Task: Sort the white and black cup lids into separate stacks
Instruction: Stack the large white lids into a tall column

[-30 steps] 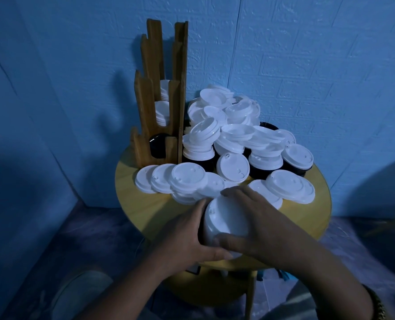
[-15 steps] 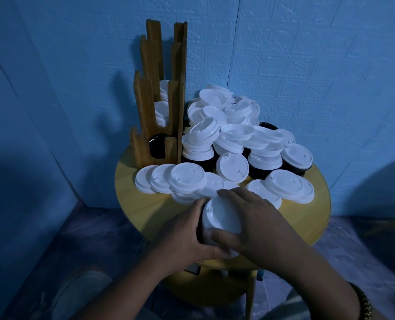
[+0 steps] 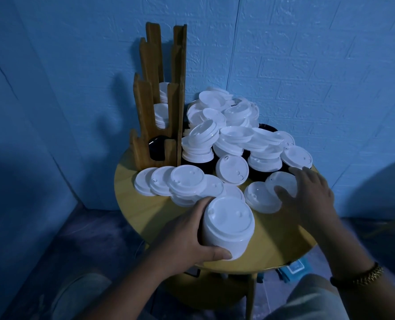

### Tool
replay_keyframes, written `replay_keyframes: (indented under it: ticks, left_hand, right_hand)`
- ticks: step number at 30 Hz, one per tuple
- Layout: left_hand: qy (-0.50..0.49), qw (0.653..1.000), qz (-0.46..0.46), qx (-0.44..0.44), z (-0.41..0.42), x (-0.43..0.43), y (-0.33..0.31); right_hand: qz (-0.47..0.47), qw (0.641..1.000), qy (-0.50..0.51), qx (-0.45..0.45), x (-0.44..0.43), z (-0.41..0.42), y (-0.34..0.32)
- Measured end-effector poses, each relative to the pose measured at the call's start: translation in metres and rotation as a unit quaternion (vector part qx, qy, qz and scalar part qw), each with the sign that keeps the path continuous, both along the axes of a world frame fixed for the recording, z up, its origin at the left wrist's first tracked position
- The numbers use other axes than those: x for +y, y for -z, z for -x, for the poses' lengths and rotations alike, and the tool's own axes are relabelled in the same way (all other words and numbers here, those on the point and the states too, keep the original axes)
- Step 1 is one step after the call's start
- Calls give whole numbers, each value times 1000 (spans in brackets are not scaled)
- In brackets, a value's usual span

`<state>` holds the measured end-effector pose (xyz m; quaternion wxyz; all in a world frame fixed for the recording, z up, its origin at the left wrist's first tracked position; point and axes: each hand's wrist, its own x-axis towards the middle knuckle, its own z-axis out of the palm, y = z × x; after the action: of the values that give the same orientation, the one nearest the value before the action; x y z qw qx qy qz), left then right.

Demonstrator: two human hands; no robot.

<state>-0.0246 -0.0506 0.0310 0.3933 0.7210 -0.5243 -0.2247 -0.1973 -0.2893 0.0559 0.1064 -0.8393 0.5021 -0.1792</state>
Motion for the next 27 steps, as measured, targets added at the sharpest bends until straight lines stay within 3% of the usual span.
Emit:
replay_keyframes:
  ticks: [3,11,13,15,17,19,25,27]
  left_hand:
    - [2,1000,-6,-6,0,-1,-3]
    - [8,1000,-7,-9,0,-2,-6]
    - [7,1000,-7,-10,0,-2,-6]
    - [5,1000,-7,-6,0,-3,-4]
    - [5,1000,-6,-8,0,-4,-3]
    - [5,1000,-3,-3,0,-3,-3]
    - [8,1000,-2,4,-2,-3,-3]
    - [5,1000,-3,5,-1,-4,-1]
  right_hand:
    - [-29,999,1,37,-7,-2,1]
    - [0,1000,10,-21,23,8,-12]
    - [16,995,-52,-89,52,14,-23]
    - [-58,975,-162,-140,85,14,-37]
    - [-122,953,-254,-110,107,5,-40]
    - [-84,945,-310,-63,109,-5,-33]
    - [-118,911,-394,-11,96,-11,-42]
    - [-92,927,-364,-5,99,-14,-43]
